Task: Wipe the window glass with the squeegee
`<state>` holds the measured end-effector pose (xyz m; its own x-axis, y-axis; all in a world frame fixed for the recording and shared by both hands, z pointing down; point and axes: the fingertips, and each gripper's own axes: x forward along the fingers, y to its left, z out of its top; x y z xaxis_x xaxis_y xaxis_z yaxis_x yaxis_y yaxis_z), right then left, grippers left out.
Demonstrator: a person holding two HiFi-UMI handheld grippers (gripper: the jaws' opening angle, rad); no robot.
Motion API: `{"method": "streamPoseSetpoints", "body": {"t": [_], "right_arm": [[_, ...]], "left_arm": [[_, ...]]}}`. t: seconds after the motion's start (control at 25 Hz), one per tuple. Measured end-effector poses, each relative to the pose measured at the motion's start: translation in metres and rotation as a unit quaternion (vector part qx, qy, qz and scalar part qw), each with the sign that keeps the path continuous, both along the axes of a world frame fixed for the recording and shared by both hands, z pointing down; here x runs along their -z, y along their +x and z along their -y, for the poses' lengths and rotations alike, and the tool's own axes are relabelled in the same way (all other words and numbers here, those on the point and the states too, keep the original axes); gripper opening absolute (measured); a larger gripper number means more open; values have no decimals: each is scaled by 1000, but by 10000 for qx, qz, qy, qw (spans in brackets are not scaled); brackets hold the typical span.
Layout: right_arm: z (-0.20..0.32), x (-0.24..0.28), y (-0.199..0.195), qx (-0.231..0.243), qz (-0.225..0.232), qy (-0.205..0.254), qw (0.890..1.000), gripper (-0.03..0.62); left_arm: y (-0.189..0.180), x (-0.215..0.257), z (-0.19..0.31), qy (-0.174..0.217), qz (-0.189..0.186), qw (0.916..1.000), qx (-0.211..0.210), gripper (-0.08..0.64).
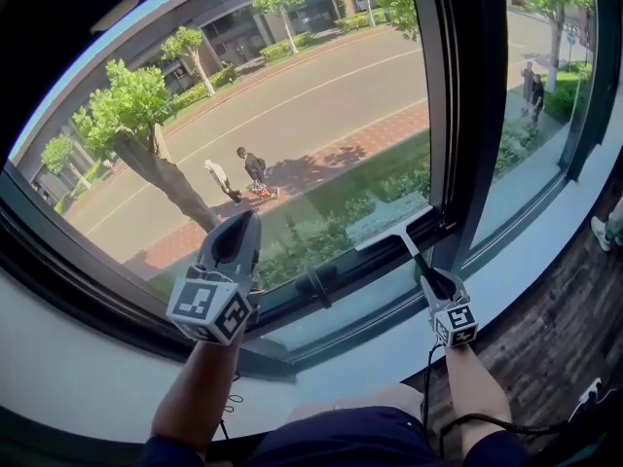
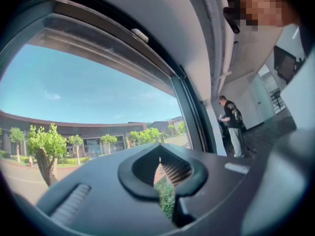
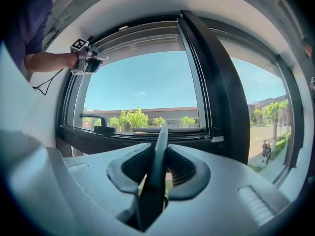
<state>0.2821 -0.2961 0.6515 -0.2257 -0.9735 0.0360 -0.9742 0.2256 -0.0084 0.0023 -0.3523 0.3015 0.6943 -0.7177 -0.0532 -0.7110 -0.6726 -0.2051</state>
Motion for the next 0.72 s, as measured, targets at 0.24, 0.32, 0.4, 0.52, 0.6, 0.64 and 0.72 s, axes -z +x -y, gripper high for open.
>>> {"method": "streamPoseSetpoints", "body": {"t": [0.24, 0.32, 0.4, 0.52, 0.6, 0.64, 0.72], "right_arm": [[-25, 41, -3, -90, 257, 170, 9995, 101], [-30, 61, -6, -50, 175, 463, 9988, 101], [-26, 95, -8, -46, 122, 778, 9969, 101], [-18, 149, -13, -113, 104, 1157, 9932, 101], [-20, 175, -21, -156, 184, 1356, 9905, 101], [-21, 186, -25, -182, 234, 1445, 9891, 101], [-22, 207, -31, -248, 280, 1634, 9858, 101]], "left_arm": [[-21, -9, 1, -229, -112, 9993, 270, 5], [-32, -15, 0, -214, -158, 9990, 360, 5], [-45, -15, 7, -206, -200, 9985, 464, 5], [-61, -10, 17, -312, -403, 9974, 510, 5], [-72, -11, 16, -352, -458, 9973, 460, 5], [-78, -10, 15, -357, -475, 9973, 438, 5], [-90, -7, 14, -314, -546, 9970, 441, 5]]}}
